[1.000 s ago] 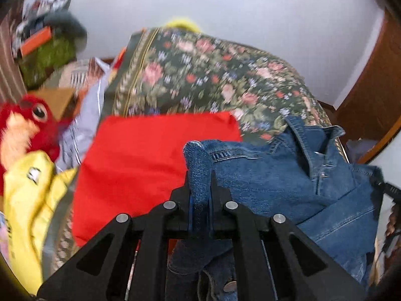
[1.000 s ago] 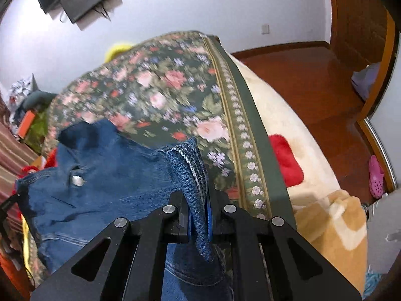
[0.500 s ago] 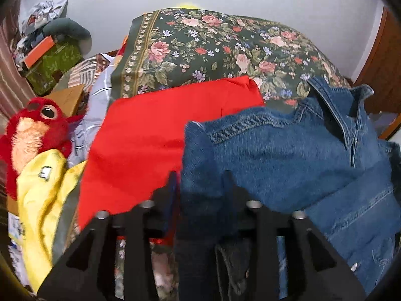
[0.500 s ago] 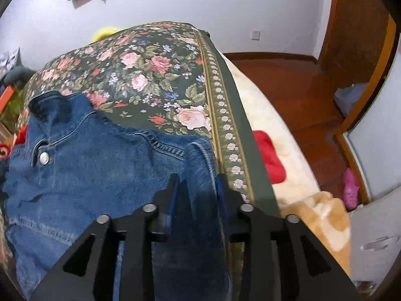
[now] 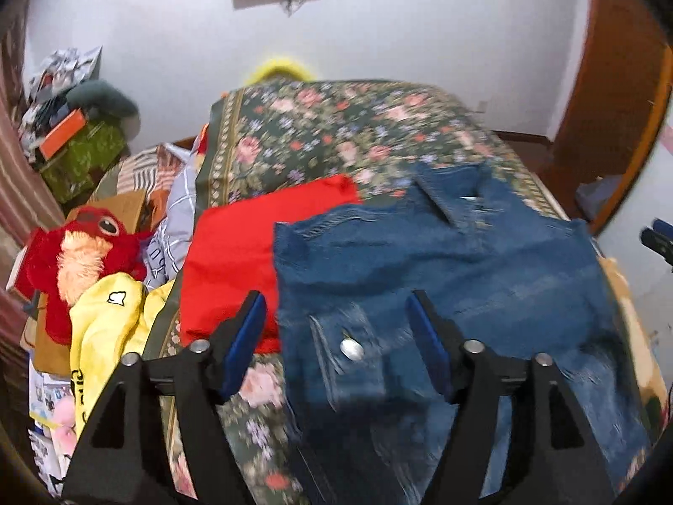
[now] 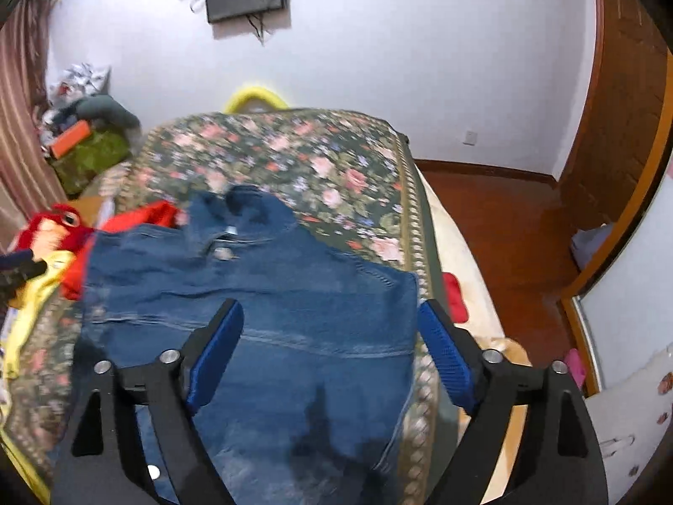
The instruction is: Fold large clothes
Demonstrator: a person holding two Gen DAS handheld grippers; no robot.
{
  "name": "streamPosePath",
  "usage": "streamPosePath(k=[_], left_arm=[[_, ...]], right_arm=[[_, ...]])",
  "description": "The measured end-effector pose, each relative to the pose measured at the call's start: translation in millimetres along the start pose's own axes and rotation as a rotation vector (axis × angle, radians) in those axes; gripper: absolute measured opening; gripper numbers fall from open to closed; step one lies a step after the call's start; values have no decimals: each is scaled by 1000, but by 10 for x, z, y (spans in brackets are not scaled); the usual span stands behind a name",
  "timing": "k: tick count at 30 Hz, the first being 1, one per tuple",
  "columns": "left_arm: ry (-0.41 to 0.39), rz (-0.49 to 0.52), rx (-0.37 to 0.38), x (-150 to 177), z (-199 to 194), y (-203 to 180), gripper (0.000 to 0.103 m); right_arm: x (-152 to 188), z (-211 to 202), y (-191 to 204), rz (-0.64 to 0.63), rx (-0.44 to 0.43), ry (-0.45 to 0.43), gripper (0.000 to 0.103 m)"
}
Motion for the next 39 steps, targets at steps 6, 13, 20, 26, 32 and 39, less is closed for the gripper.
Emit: streamPosePath(k=[6, 13, 20, 26, 32, 39], left_arm=[[-86, 59, 69, 95, -699, -390, 87], [-74, 80, 146, 500, -1137, -676, 88], [28, -13, 162, 1029, -1143, -623, 89], [160, -136, 147, 1612, -1037, -377, 89], [275, -294, 100, 2192, -965, -4, 89], [432, -615, 293, 2762, -861, -23, 88]], right_arm=[[108, -415, 274, 17, -64, -2, 85], [451, -703, 341, -37, -65, 42, 85], [957, -955, 197, 5, -61, 128, 85], [1568, -994, 11, 128, -49, 257, 85], [2024, -983, -114, 273, -61, 369, 85], [2290, -924, -122, 473, -154, 446, 85]])
Point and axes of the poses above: each gripper's, at about its wrist camera, not at the fingertips, and z roughly the way its jaws point, y to its left, x to its underside, the point moved 8 cm from there along z, roughly the way its jaws point, and after that the axes turned 13 degrees about -y, right-handed, at the moved point
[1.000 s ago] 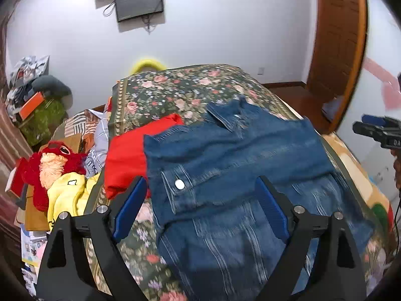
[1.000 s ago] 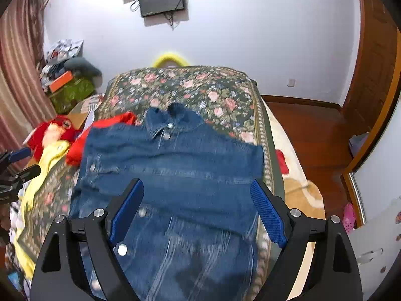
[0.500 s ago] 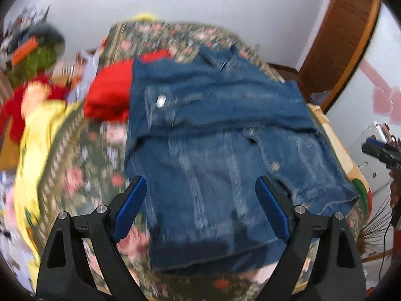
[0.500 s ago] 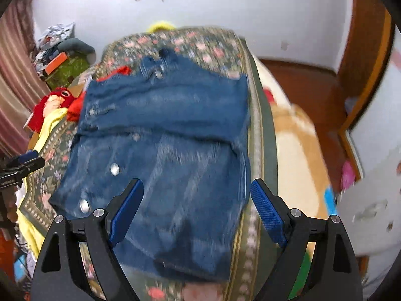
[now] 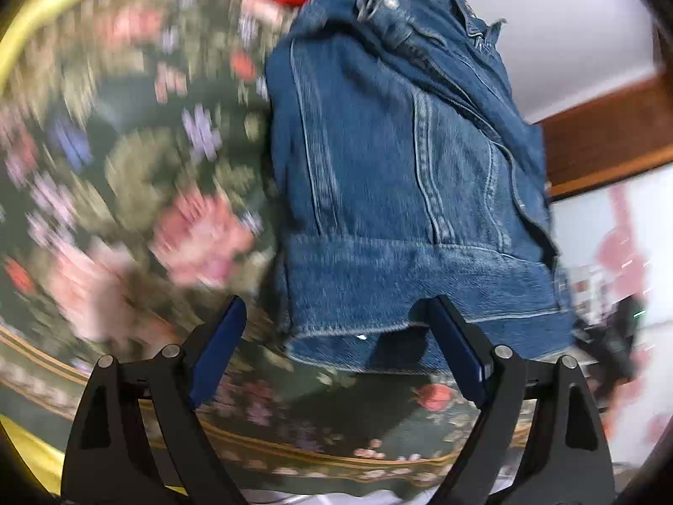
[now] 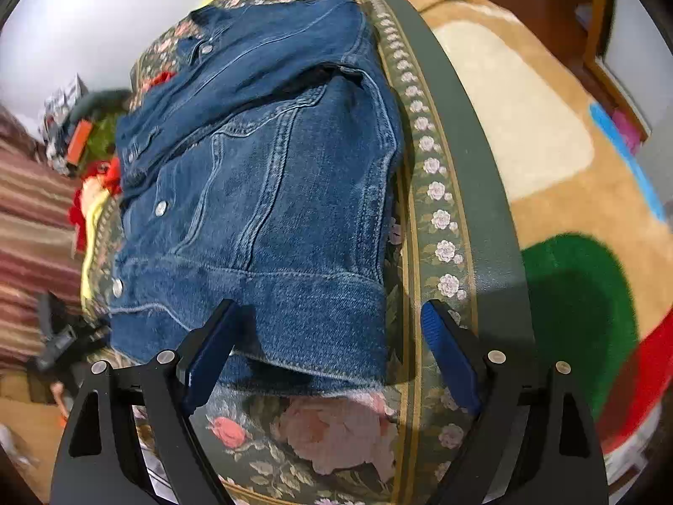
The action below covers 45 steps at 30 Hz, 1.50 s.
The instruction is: Fold large clothes
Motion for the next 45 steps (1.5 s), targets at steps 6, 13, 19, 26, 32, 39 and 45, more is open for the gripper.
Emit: streamPosePath(k=[6, 13, 19, 26, 32, 39, 45], left_arm=[[-5, -143, 96, -38, 128, 1, 88], [-29, -93, 94, -151, 203, -237, 72], [-96, 20, 56, -298, 7, -480, 20], [-229, 89, 124, -810, -458, -879, 12], [-361, 185, 176, -1353, -762, -1365, 11], [-463, 227, 30, -2101, -742, -1515, 11], [-473, 233, -38, -2662, -273, -1510, 11]], right_arm=[[-83, 119, -7, 54, -50, -11, 85], [-138, 234, 46, 76, -92, -20, 62], [-249, 158, 187, 39, -140, -20, 19], [-701, -270, 508, -68, -210, -191, 14], [-1256, -482, 814, -174, -210, -317, 13], [-2073, -397, 1010, -136, -196, -429, 13], [-2487, 45, 986, -108, -133, -446, 13]])
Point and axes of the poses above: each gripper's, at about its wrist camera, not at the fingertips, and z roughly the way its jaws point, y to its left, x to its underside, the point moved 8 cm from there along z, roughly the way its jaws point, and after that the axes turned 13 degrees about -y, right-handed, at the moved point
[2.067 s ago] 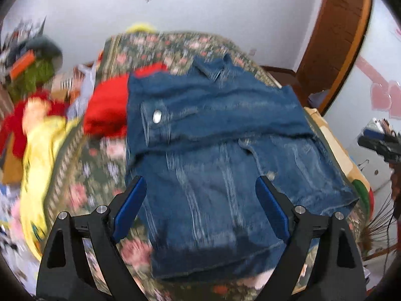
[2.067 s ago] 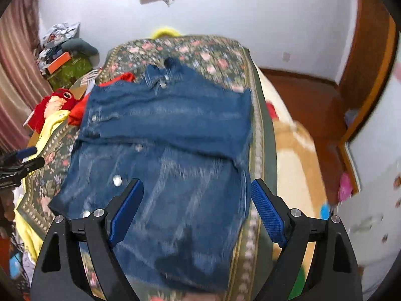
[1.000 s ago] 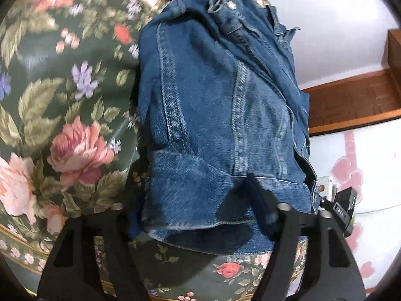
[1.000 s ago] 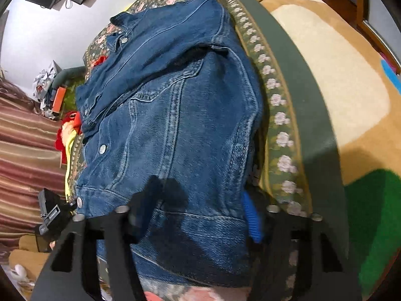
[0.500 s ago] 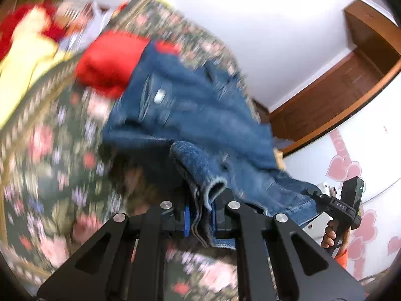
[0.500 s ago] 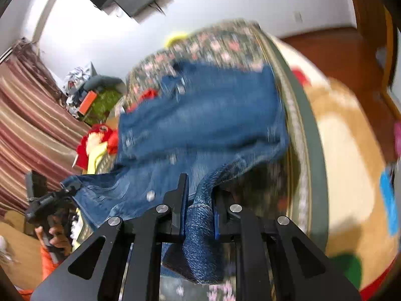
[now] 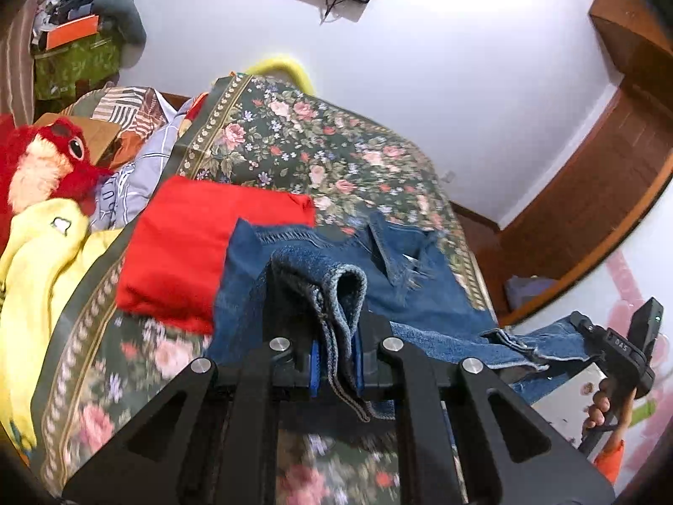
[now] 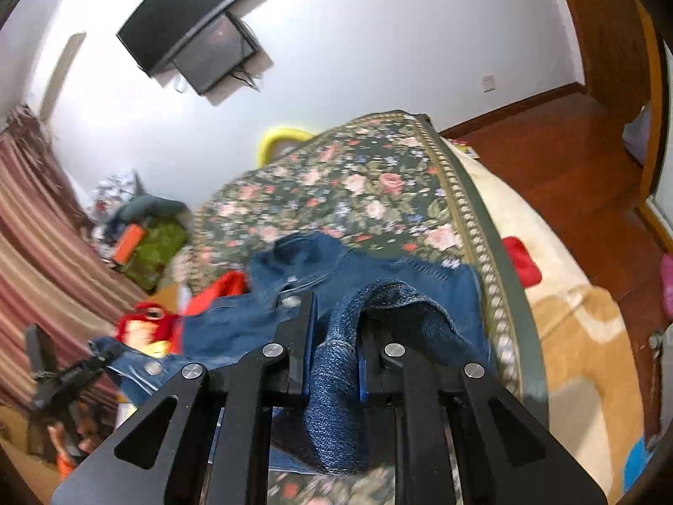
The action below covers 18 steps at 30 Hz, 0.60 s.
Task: Fold large clothes
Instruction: 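Lift the hem with both grippers and fold it toward the collar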
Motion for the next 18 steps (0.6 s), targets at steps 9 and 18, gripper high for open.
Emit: streamPosePath(k=[9, 18], left_arm=[[128, 202, -130, 354, 1185, 296, 17], [202, 347, -166, 697, 1499, 403, 29]], right_arm=[[405, 898, -384, -215, 113, 156, 14], [689, 1105, -558, -256, 165, 200, 19]])
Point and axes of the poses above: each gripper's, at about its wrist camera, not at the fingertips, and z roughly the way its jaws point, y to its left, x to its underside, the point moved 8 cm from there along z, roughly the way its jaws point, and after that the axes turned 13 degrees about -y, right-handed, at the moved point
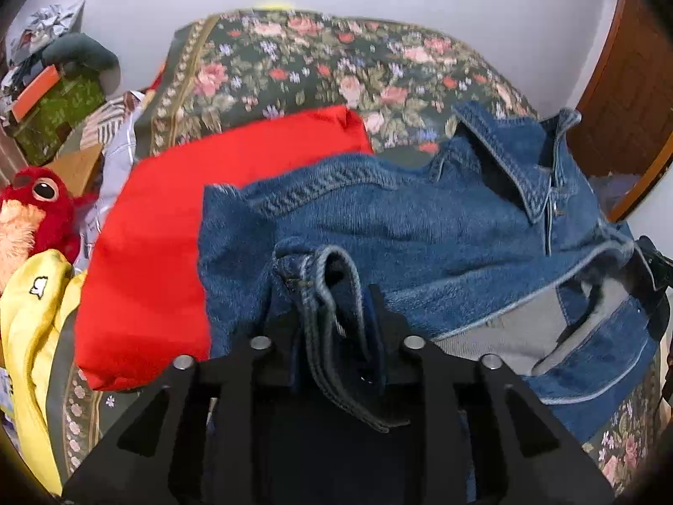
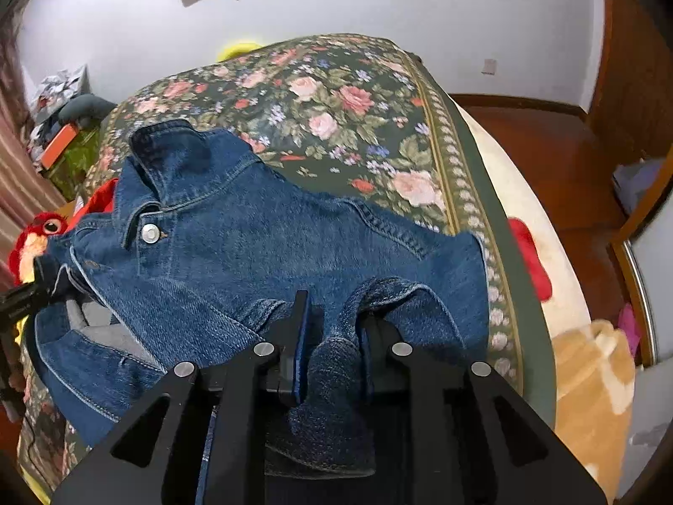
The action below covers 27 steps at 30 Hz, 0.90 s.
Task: Fold large clothes
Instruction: 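Lift the hem with both grippers and fold it toward the collar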
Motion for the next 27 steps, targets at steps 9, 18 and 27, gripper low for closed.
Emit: streamPosePath(k=[9, 18, 27], left_arm=[[-24, 135, -60, -28, -552, -59, 60], [-46, 175, 18, 124, -1263, -275, 71], [2, 149, 148, 531, -1253, -635, 71]], right_arm=[[-115, -483, 224, -56, 2, -31, 55], [-105, -1197, 504, -134, -67, -100, 67], [460, -1082, 761, -157, -144, 13, 74]])
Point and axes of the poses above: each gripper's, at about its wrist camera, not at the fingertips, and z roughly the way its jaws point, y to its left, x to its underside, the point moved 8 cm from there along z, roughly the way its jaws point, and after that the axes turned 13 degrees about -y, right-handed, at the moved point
